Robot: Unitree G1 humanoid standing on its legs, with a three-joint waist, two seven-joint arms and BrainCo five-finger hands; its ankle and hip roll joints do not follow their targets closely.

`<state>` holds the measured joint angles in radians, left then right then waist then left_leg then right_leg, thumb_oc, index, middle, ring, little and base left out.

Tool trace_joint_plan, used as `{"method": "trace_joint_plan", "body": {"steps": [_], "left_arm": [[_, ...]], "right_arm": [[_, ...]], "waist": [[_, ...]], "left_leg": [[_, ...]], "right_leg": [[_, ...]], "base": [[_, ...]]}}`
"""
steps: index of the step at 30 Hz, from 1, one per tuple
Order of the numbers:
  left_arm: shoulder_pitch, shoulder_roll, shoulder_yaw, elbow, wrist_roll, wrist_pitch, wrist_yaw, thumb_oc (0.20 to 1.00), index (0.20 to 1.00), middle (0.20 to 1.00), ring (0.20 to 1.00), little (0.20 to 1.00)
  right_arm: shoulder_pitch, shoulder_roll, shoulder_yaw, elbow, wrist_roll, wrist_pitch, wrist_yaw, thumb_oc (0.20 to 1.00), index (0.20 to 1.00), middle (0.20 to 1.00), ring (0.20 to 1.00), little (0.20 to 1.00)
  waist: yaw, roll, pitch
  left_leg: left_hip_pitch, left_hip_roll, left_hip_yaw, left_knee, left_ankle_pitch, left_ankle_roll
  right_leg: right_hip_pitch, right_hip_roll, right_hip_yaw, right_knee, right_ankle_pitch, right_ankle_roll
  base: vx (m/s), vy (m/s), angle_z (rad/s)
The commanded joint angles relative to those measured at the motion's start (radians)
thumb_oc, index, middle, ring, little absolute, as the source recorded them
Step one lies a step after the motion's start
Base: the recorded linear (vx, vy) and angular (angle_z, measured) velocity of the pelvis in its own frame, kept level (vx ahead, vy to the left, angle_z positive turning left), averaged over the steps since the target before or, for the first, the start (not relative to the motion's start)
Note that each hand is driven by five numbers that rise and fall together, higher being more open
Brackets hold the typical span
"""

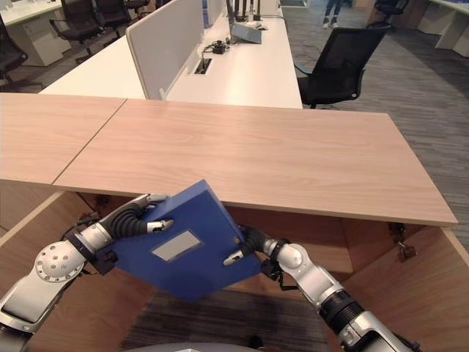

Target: Put the empty folder in the office cabinet

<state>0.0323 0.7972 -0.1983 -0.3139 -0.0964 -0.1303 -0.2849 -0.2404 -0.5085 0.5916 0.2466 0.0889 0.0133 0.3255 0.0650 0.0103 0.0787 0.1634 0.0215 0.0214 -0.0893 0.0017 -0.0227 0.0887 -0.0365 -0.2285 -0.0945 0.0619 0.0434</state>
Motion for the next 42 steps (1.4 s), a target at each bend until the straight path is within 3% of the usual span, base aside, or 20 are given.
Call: {"method": "trace_joint_plan", "body": {"steps": [1, 4, 5, 6, 10, 14, 15, 17, 19, 21, 23, 24, 28, 29, 31, 32, 33, 34, 36, 42], "left_arm": [[-0.203, -0.068, -0.074, -0.048, -0.005, -0.125, 0.129, 0.2, 0.2, 0.2, 0.2, 0.2], [-0.272, -0.094, -0.119, -0.031, 0.025, -0.131, 0.145, 0.2, 0.2, 0.2, 0.2, 0.2], [-0.302, -0.111, -0.144, -0.033, 0.014, -0.134, 0.147, 0.2, 0.2, 0.2, 0.2, 0.2], [-0.317, -0.12, -0.157, -0.035, 0.0, -0.137, 0.15, 0.2, 0.2, 0.2, 0.2, 0.2], [-0.327, -0.144, -0.172, -0.046, -0.062, -0.138, 0.151, 0.2, 0.2, 0.2, 0.2, 0.2], [-0.319, -0.187, -0.195, -0.042, -0.177, -0.123, 0.14, 0.2, 0.2, 0.2, 0.2, 0.2], [-0.305, -0.199, -0.201, -0.032, -0.229, -0.113, 0.129, 0.2, 0.2, 0.2, 0.2, 0.2], [-0.294, -0.205, -0.203, -0.021, -0.258, -0.103, 0.121, 0.2, 0.2, 0.2, 0.2, 0.2], [-0.254, -0.216, -0.206, 0.013, -0.312, -0.079, 0.102, 0.2, 0.2, 0.2, 0.2, 0.2], [-0.239, -0.22, -0.205, 0.02, -0.33, -0.071, 0.095, 0.213, 0.213, 0.213, 0.213, 0.213], [-0.198, -0.226, -0.2, 0.041, -0.365, -0.054, 0.083, 0.812, 0.812, 0.812, 0.812, 0.812], [-0.177, -0.224, -0.194, 0.055, -0.378, -0.045, 0.073, 1.0, 1.0, 1.0, 1.0, 1.0], [-0.097, -0.195, -0.164, 0.077, -0.388, -0.019, 0.038, 1.0, 1.0, 1.0, 1.0, 1.0], [-0.072, -0.191, -0.157, 0.095, -0.387, -0.022, 0.031, 1.0, 1.0, 1.0, 1.0, 1.0], [-0.041, -0.148, -0.132, 0.106, -0.381, -0.001, -0.02, 1.0, 1.0, 1.0, 1.0, 1.0], [-0.028, -0.128, -0.145, 0.108, -0.388, 0.024, -0.058, 1.0, 1.0, 1.0, 1.0, 1.0], [0.022, -0.083, -0.117, 0.078, -0.363, 0.017, -0.063, 1.0, 1.0, 1.0, 1.0, 1.0], [0.031, -0.024, -0.139, 0.107, -0.331, 0.015, -0.102, 1.0, 1.0, 1.0, 1.0, 1.0], [0.047, 0.006, -0.142, 0.126, -0.308, 0.015, -0.119, 1.0, 1.0, 1.0, 1.0, 1.0], [0.08, -0.024, -0.129, 0.253, -0.265, 0.037, -0.117, 1.0, 1.0, 1.0, 1.0, 1.0]], "right_arm": [[-0.096, 0.135, 0.137, -0.033, 0.075, -0.048, 0.026, 1.0, 1.0, 1.0, 1.0, 1.0], [-0.106, 0.147, 0.16, -0.043, 0.125, -0.044, 0.026, 1.0, 1.0, 1.0, 1.0, 1.0], [-0.112, 0.161, 0.17, -0.039, 0.159, -0.043, 0.023, 0.765, 0.765, 0.765, 0.765, 0.765], [-0.112, 0.168, 0.173, -0.036, 0.176, -0.045, 0.017, 0.219, 0.219, 0.219, 0.219, 0.219], [-0.101, 0.189, 0.177, -0.028, 0.224, -0.053, 0.001, 0.2, 0.2, 0.2, 0.2, 0.2], [-0.046, 0.25, 0.156, 0.034, 0.4, -0.045, -0.03, 0.2, 0.2, 0.2, 0.2, 0.2], [-0.006, 0.281, 0.141, 0.065, 0.515, -0.032, -0.033, 0.2, 0.2, 0.2, 0.2, 0.2], [0.019, 0.295, 0.133, 0.074, 0.579, -0.029, -0.038, 0.2, 0.2, 0.2, 0.2, 0.2], [0.1, 0.321, 0.093, 0.099, 0.75, -0.011, -0.041, 0.2, 0.2, 0.2, 0.2, 0.2], [0.115, 0.324, 0.084, 0.106, 0.772, -0.012, -0.042, 0.2, 0.2, 0.2, 0.2, 0.2], [0.145, 0.323, 0.05, 0.119, 0.805, -0.014, -0.048, 0.2, 0.2, 0.2, 0.2, 0.2], [0.161, 0.313, 0.029, 0.127, 0.805, -0.018, -0.051, 0.2, 0.2, 0.2, 0.2, 0.2], [0.199, 0.264, -0.034, 0.167, 0.722, -0.03, -0.059, 0.2, 0.2, 0.2, 0.2, 0.2], [0.225, 0.221, -0.049, 0.171, 0.626, -0.047, -0.054, 0.2, 0.2, 0.2, 0.2, 0.2], [0.275, 0.146, -0.085, 0.274, 0.29, -0.028, -0.056, 0.2, 0.2, 0.2, 0.2, 0.2], [0.207, 0.157, -0.076, 0.395, 0.124, -0.02, -0.098, 0.2, 0.2, 0.2, 0.2, 0.2], [0.198, 0.133, -0.098, 0.396, -0.012, -0.014, -0.111, 0.2, 0.2, 0.2, 0.2, 0.2], [0.165, 0.142, -0.143, 0.577, -0.009, -0.004, -0.124, 0.2, 0.2, 0.2, 0.2, 0.2], [0.191, 0.126, -0.171, 0.604, -0.003, -0.009, -0.121, 0.2, 0.2, 0.2, 0.2, 0.2], [0.173, 0.188, -0.239, 0.883, 0.077, 0.004, -0.137, 0.2, 0.2, 0.2, 0.2, 0.2]], "waist": [[-0.011, -0.056, -0.028], [-0.014, -0.056, -0.027], [-0.014, -0.055, -0.027], [-0.014, -0.055, -0.026], [-0.016, -0.054, -0.026], [-0.02, -0.05, -0.024], [-0.022, -0.047, -0.024], [-0.023, -0.047, -0.024], [-0.027, -0.046, -0.02], [-0.027, -0.045, -0.02], [-0.029, -0.045, -0.018], [-0.031, -0.044, -0.018], [-0.032, -0.043, -0.018], [-0.035, -0.044, -0.018], [-0.043, -0.043, -0.016], [-0.038, -0.039, -0.016], [-0.035, -0.039, -0.018], [-0.032, -0.034, -0.021], [-0.035, -0.035, -0.021], [-0.03, -0.032, -0.015]], "left_leg": [[-0.021, -0.008, 0.006, 0.002, -0.068, 0.002], [-0.022, -0.009, 0.006, 0.002, -0.066, 0.001], [-0.023, -0.009, 0.007, 0.002, -0.066, 0.001], [-0.023, -0.009, 0.008, 0.002, -0.066, 0.001], [-0.023, -0.009, 0.011, 0.002, -0.067, 0.001], [-0.022, -0.01, 0.014, 0.002, -0.065, 0.001], [-0.022, -0.011, 0.015, 0.002, -0.065, 0.001], [-0.022, -0.011, 0.016, 0.002, -0.065, 0.0], [-0.022, -0.011, 0.017, 0.002, -0.064, -0.002], [-0.022, -0.011, 0.018, 0.002, -0.064, -0.003], [-0.022, -0.011, 0.018, 0.002, -0.063, -0.004], [-0.022, -0.011, 0.018, 0.002, -0.063, -0.004], [-0.021, -0.011, 0.018, 0.002, -0.064, -0.004], [-0.022, -0.012, 0.017, 0.002, -0.064, -0.004], [-0.022, -0.011, 0.019, 0.002, -0.066, -0.004], [-0.024, -0.011, 0.016, 0.002, -0.067, -0.002], [-0.026, -0.01, 0.013, 0.002, -0.067, 0.0], [-0.025, -0.011, 0.011, 0.002, -0.067, 0.002], [-0.025, -0.011, 0.013, 0.002, -0.066, 0.001], [-0.026, -0.012, 0.005, 0.002, -0.065, 0.004]], "right_leg": [[0.072, -0.022, -0.008, 0.007, -0.116, 0.054], [0.071, -0.022, -0.009, 0.007, -0.115, 0.054], [0.07, -0.023, -0.011, 0.007, -0.114, 0.055], [0.069, -0.023, -0.011, 0.007, -0.113, 0.056], [0.069, -0.024, -0.012, 0.007, -0.112, 0.056], [0.068, -0.025, -0.012, 0.007, -0.11, 0.056], [0.068, -0.025, -0.013, 0.007, -0.108, 0.056], [0.067, -0.026, -0.013, 0.007, -0.108, 0.056], [0.068, -0.025, -0.013, 0.007, -0.107, 0.056], [0.068, -0.025, -0.014, 0.007, -0.107, 0.057], [0.067, -0.025, -0.015, 0.007, -0.106, 0.057], [0.067, -0.025, -0.014, 0.007, -0.106, 0.057], [0.066, -0.025, -0.015, 0.007, -0.105, 0.057], [0.066, -0.025, -0.016, 0.007, -0.106, 0.059], [0.065, -0.024, -0.016, 0.007, -0.104, 0.061], [0.064, -0.025, -0.016, 0.007, -0.104, 0.06], [0.062, -0.025, -0.016, 0.007, -0.105, 0.061], [0.063, -0.023, -0.013, 0.007, -0.105, 0.062], [0.062, -0.022, -0.011, 0.007, -0.105, 0.062], [0.063, -0.018, -0.013, 0.007, -0.109, 0.061]], "base": [[0.0, 0.0, 0.0], [0.0, 0.0, 0.0], [0.0, 0.0, 0.0], [0.0, 0.0, 0.0], [0.0, 0.002, -0.01], [0.0, 0.0, 0.0], [0.0, 0.0, 0.0], [0.0, 0.0, 0.0], [0.0, 0.0, 0.0], [0.0, 0.0, 0.0], [0.0, 0.0, 0.0], [0.0, 0.0, 0.0], [0.0, 0.0, 0.0], [0.0, 0.0, 0.0], [0.0, 0.0, 0.0], [0.02, -0.003, -0.13], [0.03, 0.01, -0.11], [0.03, 0.007, -0.07], [0.01, -0.002, 0.13], [0.0, -0.007, 0.0]]}}
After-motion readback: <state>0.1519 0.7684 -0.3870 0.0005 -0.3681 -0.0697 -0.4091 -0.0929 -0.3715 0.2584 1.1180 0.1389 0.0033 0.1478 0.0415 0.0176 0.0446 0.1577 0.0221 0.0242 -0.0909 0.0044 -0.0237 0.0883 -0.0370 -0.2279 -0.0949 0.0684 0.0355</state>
